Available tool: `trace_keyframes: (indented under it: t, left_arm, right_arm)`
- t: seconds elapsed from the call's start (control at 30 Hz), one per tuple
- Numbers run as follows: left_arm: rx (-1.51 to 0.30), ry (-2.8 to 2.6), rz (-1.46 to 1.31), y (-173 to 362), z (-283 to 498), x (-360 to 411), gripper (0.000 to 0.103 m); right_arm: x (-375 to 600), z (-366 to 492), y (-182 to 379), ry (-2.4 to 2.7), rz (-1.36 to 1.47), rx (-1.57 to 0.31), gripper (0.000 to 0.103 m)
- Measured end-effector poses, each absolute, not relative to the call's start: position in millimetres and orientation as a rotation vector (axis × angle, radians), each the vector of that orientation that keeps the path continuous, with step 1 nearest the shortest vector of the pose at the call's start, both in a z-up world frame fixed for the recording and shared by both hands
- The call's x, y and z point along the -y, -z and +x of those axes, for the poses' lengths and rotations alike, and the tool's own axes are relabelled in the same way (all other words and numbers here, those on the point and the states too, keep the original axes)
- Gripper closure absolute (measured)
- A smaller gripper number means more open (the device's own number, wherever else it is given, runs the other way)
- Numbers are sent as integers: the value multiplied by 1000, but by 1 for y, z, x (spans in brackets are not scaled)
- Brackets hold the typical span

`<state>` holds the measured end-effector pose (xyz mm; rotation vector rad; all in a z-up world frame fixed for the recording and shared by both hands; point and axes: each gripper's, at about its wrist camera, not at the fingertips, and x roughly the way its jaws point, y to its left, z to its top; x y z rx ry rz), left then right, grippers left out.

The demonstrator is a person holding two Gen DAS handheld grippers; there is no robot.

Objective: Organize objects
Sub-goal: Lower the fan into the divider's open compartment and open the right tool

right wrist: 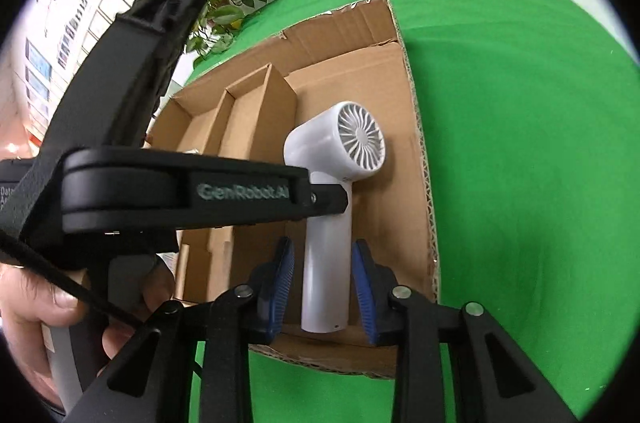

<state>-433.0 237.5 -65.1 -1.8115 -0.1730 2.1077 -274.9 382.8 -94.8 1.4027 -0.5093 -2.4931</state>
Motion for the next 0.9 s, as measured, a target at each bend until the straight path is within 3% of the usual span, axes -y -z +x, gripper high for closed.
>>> trace_keyframes:
  t: [0.17,0.3,0.47,0.9]
  left_arm:
    - [178,-2078,-1825,59,-423,-235,78]
    - [160,-2133,-1690,21,-406,-224,60]
    - [5,-2257,-1466,-23,-368,-191,54]
    - [57,-2292,-1482,38,-398,-109,56]
  right_arm:
    - [-378,-272,94,2526,1404,433,74]
    - [-374,-267,95,2530,1394,400,74]
    - [-359,-269,94,2559,1391,302,66]
    - [-306,-289,102,2474,1430,191,58]
